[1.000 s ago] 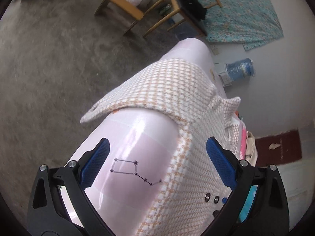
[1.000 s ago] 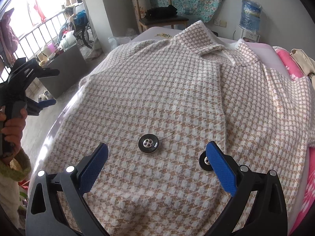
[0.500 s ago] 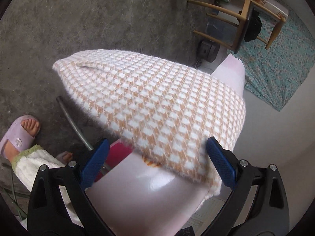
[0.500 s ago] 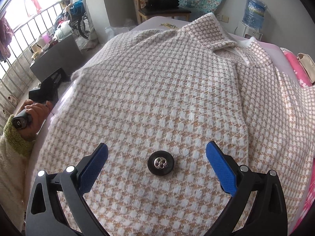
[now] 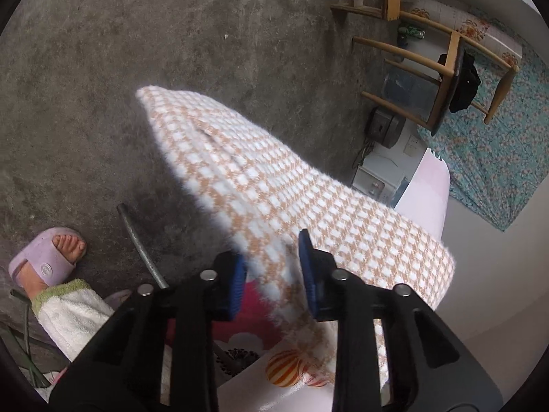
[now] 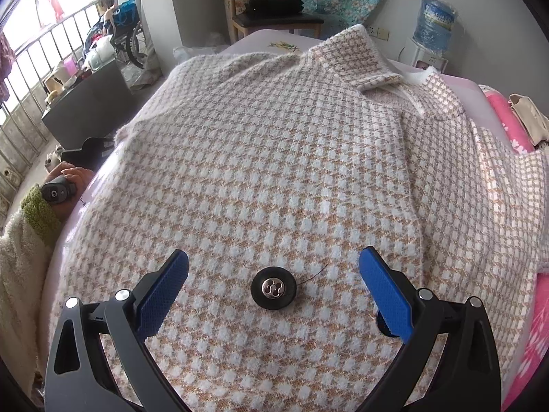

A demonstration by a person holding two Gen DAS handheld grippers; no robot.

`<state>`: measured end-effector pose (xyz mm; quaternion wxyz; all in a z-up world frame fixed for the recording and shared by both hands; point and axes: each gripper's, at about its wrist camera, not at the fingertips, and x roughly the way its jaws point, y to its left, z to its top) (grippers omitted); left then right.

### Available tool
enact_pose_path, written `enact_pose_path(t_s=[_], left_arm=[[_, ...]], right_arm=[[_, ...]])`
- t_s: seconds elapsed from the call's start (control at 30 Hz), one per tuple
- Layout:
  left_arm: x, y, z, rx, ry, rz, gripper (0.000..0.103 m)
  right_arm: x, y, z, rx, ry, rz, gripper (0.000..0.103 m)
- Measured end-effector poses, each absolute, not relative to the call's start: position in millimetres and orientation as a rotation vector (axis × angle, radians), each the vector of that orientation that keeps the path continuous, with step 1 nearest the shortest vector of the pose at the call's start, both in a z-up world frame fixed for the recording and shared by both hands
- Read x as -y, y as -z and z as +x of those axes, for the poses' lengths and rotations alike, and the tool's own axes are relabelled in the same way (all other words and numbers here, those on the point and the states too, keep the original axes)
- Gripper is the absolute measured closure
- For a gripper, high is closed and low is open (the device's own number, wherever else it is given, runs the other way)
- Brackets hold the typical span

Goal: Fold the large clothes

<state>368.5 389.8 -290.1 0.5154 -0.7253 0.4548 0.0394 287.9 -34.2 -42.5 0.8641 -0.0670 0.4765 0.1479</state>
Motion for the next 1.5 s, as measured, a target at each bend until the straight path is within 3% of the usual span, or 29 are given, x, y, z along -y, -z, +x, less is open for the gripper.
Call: enact_pose_path(t_s=[0.1,0.23,0.4,0.53,0.63,0.7,0.73,0.77,0.97,1.07,1.33,1.5], left_arm=[[-402.5,240.6,372.4,-1.057,-0.191,-1.498,0.09],[-389.8,123.4,379.7,-0.949,-0.32,-0.97,0.093],[-277.4,-41.2,370.0,-0.691,-0.284,-0.263,0.093],[-162.5,-107.2,346.3,-0.596,-0.032,0.024,0.092],[-89.9,-99.2,326.7,-0.675,0.157,0.119,0.088],[-56.8,-74.7,320.0,-0.773,0.274,0.134,0.064],[-43.8,-60.6,316.2,-0.816,0.317,0.138,0.042],[-33.7,-44.0,310.9,-0.853,0.349,0.146,0.03],[-18.1,27.9,269.4,-1.029,0.361,0.124,0.026],[-36.0,40.7,267.4,-1.032,0.293,0.098,0.019],[-64.0,62.0,278.9,-1.037,0.157,0.11,0.018],[-66.2,71.2,288.1,-1.021,0.128,0.077,0.011]], right_arm=[[39.5,36.6,282.1,-0.98,-0.311,-0.136,0.006],[50.9,27.8,270.7,-0.956,-0.303,-0.129,0.006],[79.3,16.9,256.8,-0.931,-0.259,-0.104,0.006],[110.3,10.0,246.8,-0.907,-0.199,-0.074,0.006],[137.2,10.2,241.0,-0.898,-0.151,-0.031,0.006],[154.1,12.9,237.0,-0.899,-0.12,0.002,0.006],[162.4,15.3,235.3,-0.904,-0.105,0.016,0.006],[170.4,18.5,233.9,-0.911,-0.093,0.029,0.006],[192.1,37.3,232.7,-0.969,-0.084,0.048,0.006],[192.0,44.7,233.6,-0.988,-0.109,0.055,0.006],[175.2,69.2,239.0,-1.024,-0.143,0.015,0.006],[175.6,72.5,237.8,-1.01,-0.157,-0.003,0.006]])
